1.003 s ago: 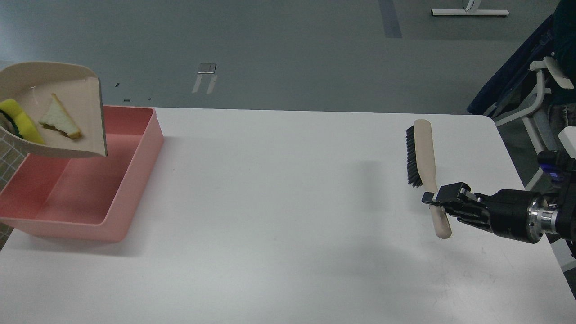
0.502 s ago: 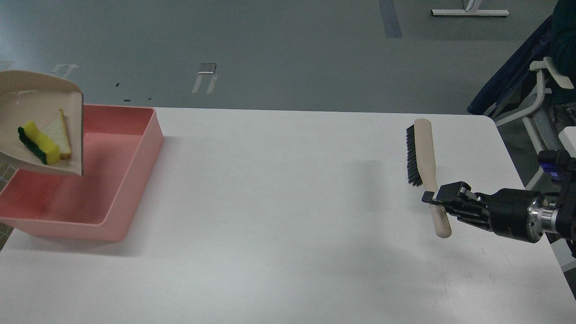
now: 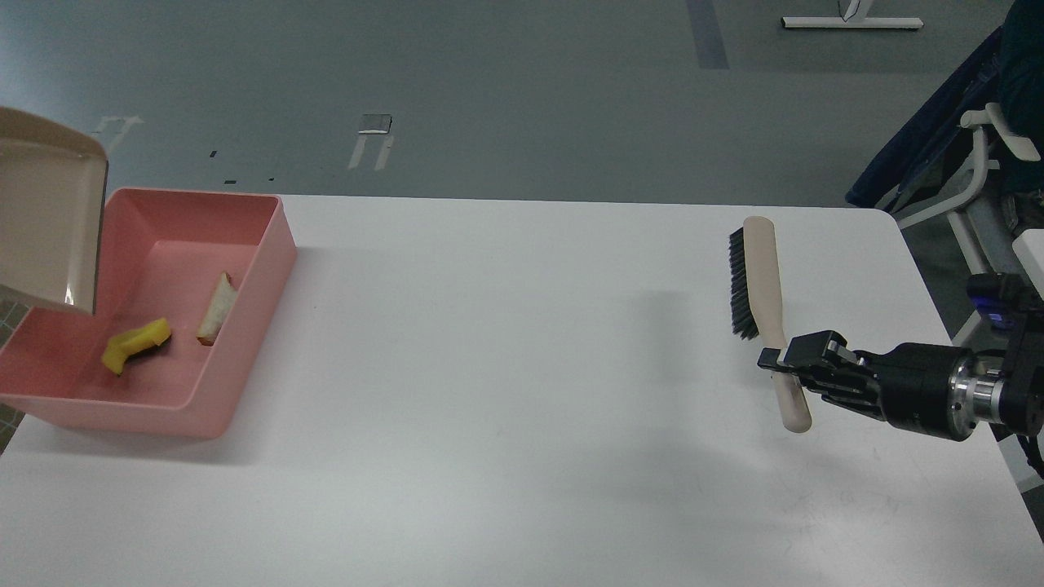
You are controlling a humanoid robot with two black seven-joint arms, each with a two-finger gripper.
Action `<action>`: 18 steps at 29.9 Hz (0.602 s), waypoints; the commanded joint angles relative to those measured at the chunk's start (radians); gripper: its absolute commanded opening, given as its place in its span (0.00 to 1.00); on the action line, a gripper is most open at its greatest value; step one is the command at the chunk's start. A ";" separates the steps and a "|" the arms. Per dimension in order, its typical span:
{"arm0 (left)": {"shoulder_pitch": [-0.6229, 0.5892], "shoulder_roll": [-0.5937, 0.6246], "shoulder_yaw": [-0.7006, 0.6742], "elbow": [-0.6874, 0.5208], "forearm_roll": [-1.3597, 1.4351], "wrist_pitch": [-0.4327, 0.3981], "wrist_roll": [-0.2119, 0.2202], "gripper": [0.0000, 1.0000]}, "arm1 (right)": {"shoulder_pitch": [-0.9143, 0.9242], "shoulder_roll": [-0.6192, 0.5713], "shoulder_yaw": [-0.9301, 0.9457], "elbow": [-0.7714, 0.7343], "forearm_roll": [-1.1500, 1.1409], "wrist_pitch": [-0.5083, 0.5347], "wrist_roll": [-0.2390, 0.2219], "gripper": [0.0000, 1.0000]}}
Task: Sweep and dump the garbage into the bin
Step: 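Tilt the dustpan to dump the sponge into the bin, then lower the dustpan back onto the table with the left gripper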
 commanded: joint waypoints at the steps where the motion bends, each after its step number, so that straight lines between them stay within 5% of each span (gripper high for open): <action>1: -0.089 -0.001 -0.001 0.000 -0.085 -0.018 0.000 0.00 | 0.001 0.000 0.009 0.000 0.000 0.000 0.000 0.00; 4: -0.181 -0.003 0.010 0.000 -0.263 -0.104 0.010 0.00 | 0.001 0.000 0.012 0.000 0.000 0.000 0.000 0.00; 8: -0.280 -0.015 0.012 -0.027 -0.385 -0.170 0.114 0.00 | 0.001 0.000 0.012 -0.002 0.000 0.000 0.000 0.00; 18: -0.356 -0.254 0.071 -0.351 -0.355 -0.116 0.249 0.00 | 0.001 0.000 0.012 -0.005 -0.005 0.000 0.000 0.00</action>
